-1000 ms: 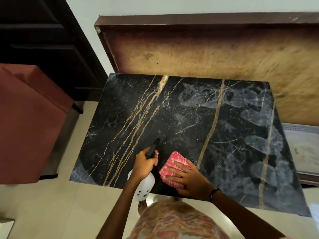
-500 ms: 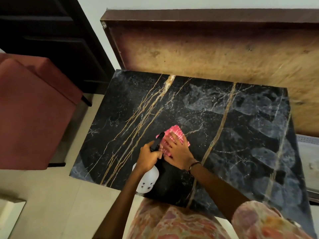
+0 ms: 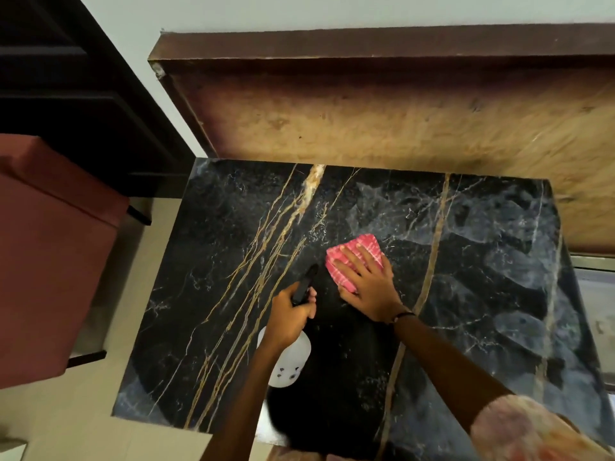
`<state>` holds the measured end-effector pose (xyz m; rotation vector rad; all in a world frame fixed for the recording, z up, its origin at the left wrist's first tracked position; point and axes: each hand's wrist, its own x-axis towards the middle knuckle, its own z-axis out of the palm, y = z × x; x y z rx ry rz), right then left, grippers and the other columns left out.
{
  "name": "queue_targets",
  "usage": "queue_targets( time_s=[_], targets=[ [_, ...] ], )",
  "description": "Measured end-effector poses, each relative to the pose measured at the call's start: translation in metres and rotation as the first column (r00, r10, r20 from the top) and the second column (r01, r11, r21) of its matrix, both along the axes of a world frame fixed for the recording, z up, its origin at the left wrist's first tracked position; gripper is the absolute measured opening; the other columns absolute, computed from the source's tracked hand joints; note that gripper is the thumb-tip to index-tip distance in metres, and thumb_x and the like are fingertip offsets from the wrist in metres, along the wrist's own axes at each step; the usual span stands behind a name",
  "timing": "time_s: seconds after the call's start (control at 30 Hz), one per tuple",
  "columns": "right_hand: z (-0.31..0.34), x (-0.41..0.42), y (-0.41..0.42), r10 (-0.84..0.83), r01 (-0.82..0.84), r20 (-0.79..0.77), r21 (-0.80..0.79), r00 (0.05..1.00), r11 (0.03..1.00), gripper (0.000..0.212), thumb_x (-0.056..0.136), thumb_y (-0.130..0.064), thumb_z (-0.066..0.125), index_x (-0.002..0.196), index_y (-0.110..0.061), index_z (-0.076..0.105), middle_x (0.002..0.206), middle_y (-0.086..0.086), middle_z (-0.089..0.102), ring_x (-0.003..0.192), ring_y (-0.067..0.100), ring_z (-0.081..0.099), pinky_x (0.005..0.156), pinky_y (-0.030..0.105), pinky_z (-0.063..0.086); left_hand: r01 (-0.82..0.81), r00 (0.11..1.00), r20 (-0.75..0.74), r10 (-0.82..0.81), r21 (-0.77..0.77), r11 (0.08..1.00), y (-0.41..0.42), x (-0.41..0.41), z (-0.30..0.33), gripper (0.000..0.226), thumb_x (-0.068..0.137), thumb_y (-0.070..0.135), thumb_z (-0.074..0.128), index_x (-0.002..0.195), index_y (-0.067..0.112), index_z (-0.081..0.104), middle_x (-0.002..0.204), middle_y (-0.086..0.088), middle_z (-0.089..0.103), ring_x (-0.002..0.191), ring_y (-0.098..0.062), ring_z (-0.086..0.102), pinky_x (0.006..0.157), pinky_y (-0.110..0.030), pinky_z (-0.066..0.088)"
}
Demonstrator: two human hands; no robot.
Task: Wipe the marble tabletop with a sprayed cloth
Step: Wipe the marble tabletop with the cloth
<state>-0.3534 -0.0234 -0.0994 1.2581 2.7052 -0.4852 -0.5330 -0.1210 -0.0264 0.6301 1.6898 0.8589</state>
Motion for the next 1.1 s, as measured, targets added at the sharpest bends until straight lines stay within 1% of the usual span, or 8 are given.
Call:
queue_targets(
  time_s=[0.1, 0.17, 0.3, 0.47, 0.63, 0.77, 0.9, 1.1],
  targets=[
    [-0.003, -0.049, 0.002, -0.006, 0.006, -0.059, -0.005, 0.998, 1.0, 0.062, 0.089, -0.057, 0.031, 0.141, -0.026, 0.044, 0.155, 0.004, 0.03, 0.145, 0.033, 0.019, 0.109, 0.072, 0.009, 0.009, 1.0, 0.011, -0.009, 0.009, 1.0, 0.02, -0.009, -0.002, 0.031, 0.067, -0.016, 0.051, 0.072, 0.013, 0.061, 0.055, 0.007, 0.054, 0.04, -0.005, 0.041, 0.042, -0.016, 0.032],
    [-0.008, -0.056, -0.005, 0.142, -0.14, -0.067, 0.037, 0.988, 0.989, 0.06, 0.089, -0.057, 0.031, 0.136, -0.025, 0.05, 0.15, 0.006, 0.041, 0.142, 0.034, 0.028, 0.104, 0.074, 0.022, 0.01, 1.0, 0.011, -0.01, 0.011, 1.0, 0.032, -0.013, -0.002, 0.034, 0.068, -0.016, 0.051, 0.067, 0.016, 0.059, 0.044, 0.011, 0.052, 0.035, 0.0, 0.041, 0.041, -0.015, 0.031],
    [-0.026, -0.01, 0.005, 0.406, -0.402, 0.008, 0.161, 0.914, 0.901, 0.056, 0.089, -0.061, 0.033, 0.141, -0.041, 0.036, 0.151, -0.002, 0.039, 0.141, 0.028, 0.03, 0.111, 0.064, 0.022, 0.013, 0.999, 0.037, -0.015, 0.07, 0.997, 0.058, -0.022, -0.003, 0.032, 0.074, -0.018, 0.05, 0.075, 0.012, 0.061, 0.062, 0.001, 0.056, 0.037, 0.001, 0.042, 0.041, -0.013, 0.034],
    [-0.02, 0.02, 0.063, 0.167, -0.169, 0.029, 0.148, 0.986, 0.974, 0.063, 0.089, -0.063, 0.029, 0.146, -0.038, 0.025, 0.154, 0.002, 0.033, 0.143, 0.03, 0.026, 0.112, 0.063, 0.019, 0.026, 0.998, 0.053, -0.029, 0.045, 0.999, 0.084, -0.035, -0.009, 0.03, 0.07, -0.018, 0.049, 0.08, 0.008, 0.061, 0.069, -0.002, 0.055, 0.037, -0.001, 0.041, 0.039, -0.014, 0.031],
    [-0.01, -0.051, 0.105, -0.067, 0.064, 0.034, 0.074, 0.997, 0.995, 0.066, 0.087, -0.062, 0.022, 0.146, -0.034, 0.031, 0.158, 0.0, 0.025, 0.146, 0.029, 0.016, 0.113, 0.066, 0.009, 0.054, 0.998, 0.023, -0.056, 0.06, 0.997, 0.108, -0.042, -0.009, 0.03, 0.068, -0.016, 0.05, 0.078, 0.011, 0.061, 0.067, 0.0, 0.055, 0.039, -0.001, 0.042, 0.043, -0.015, 0.032],
    [-0.011, -0.09, 0.096, 0.075, -0.069, -0.057, 0.109, 0.996, 0.992, 0.062, 0.088, -0.057, 0.027, 0.131, -0.022, 0.056, 0.147, 0.007, 0.045, 0.139, 0.035, 0.033, 0.107, 0.071, 0.02, 0.069, 0.998, -0.012, -0.068, 0.074, 0.995, 0.125, -0.046, -0.01, 0.03, 0.066, -0.014, 0.052, 0.067, 0.016, 0.059, 0.049, 0.01, 0.05, 0.036, -0.003, 0.036, 0.04, -0.017, 0.029],
    [-0.026, -0.041, 0.086, 0.314, -0.308, 0.0, 0.198, 0.949, 0.931, 0.06, 0.089, -0.063, 0.028, 0.143, -0.036, 0.036, 0.152, 0.0, 0.036, 0.142, 0.028, 0.028, 0.113, 0.061, 0.017, 0.104, 0.994, -0.037, -0.101, 0.079, 0.992, 0.14, -0.048, -0.012, 0.028, 0.07, -0.01, 0.054, 0.071, 0.016, 0.061, 0.054, 0.008, 0.053, 0.041, -0.005, 0.04, 0.043, -0.017, 0.032],
    [-0.024, -0.005, 0.135, 0.035, -0.032, -0.011, 0.162, 0.999, 0.986, 0.063, 0.088, -0.062, 0.026, 0.146, -0.037, 0.026, 0.155, 0.0, 0.03, 0.144, 0.029, 0.024, 0.113, 0.063, 0.015, 0.161, 0.987, -0.025, -0.159, 0.073, 0.984, 0.159, -0.049, -0.016, 0.024, 0.068, -0.005, 0.055, 0.079, 0.015, 0.062, 0.073, -0.007, 0.059, 0.052, -0.015, 0.044, 0.051, -0.025, 0.033]
  ],
)
